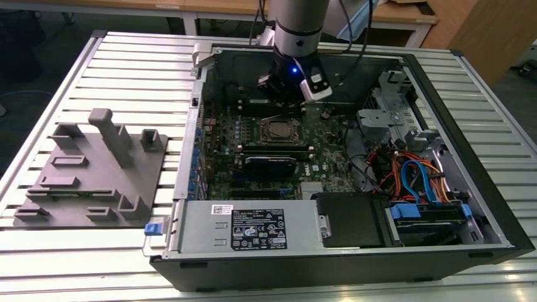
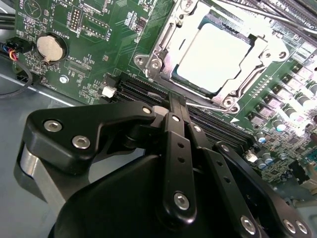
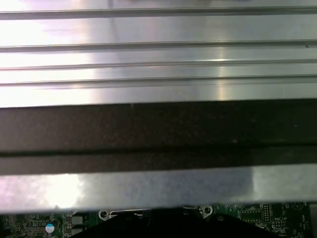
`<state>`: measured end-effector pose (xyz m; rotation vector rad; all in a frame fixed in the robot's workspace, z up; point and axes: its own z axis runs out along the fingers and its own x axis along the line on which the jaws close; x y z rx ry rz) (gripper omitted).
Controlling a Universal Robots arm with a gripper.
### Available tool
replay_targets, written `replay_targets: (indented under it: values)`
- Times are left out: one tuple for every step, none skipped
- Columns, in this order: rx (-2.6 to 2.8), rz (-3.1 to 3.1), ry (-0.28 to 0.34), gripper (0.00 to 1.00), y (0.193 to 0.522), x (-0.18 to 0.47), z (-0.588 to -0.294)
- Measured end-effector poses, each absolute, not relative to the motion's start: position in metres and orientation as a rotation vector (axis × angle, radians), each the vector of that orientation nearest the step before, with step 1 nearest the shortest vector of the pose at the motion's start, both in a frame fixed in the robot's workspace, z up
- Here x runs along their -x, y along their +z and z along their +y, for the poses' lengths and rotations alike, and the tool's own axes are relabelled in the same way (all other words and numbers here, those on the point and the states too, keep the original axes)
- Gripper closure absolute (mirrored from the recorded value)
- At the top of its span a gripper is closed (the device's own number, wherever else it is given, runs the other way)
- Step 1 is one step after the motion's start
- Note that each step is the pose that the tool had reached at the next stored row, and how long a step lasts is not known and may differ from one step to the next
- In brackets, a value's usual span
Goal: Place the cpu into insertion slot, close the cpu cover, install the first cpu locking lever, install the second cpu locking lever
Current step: 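Install the first cpu locking lever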
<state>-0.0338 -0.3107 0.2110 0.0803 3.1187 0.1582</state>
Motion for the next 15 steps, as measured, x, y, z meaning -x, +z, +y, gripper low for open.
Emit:
replay_targets:
  values:
    - [-0.08, 3.119, 0.158, 0.9, 0.2105, 0.0338, -0.3107]
    - [-0.08, 3.119, 0.158, 0.9, 0.2098, 0.0338, -0.3107]
    - [-0.08, 3.119, 0.158, 0.9, 0.209, 0.0338, -0.3107]
    - [-0.08, 3.119, 0.158, 0.9, 0.2083, 0.0338, -0.3107]
    - [-0.081, 3.119, 0.158, 0.9, 0.2076, 0.0338, -0.3107]
    - [-0.081, 3.119, 0.158, 0.9, 0.2069, 0.0337, -0.3107]
    - [-0.08, 3.119, 0.158, 0.9, 0.2062, 0.0337, -0.3107]
    - [-0.08, 3.119, 0.158, 0.9, 0.2056, 0.0336, -0.3107]
    - [-0.08, 3.119, 0.158, 0.9, 0.205, 0.0336, -0.3107]
    - [-0.08, 3.119, 0.158, 0.9, 0.2045, 0.0335, -0.3107]
    - [-0.08, 3.119, 0.158, 0.9, 0.2041, 0.0333, -0.3108]
    - [-0.08, 3.119, 0.157, 0.9, 0.2041, 0.0331, -0.3108]
    - [-0.08, 3.119, 0.157, 0.9, 0.204, 0.033, -0.3108]
    - [-0.08, 3.119, 0.158, 0.9, 0.204, 0.0329, -0.3107]
    - [-0.08, 3.119, 0.158, 0.9, 0.2039, 0.0327, -0.3104]
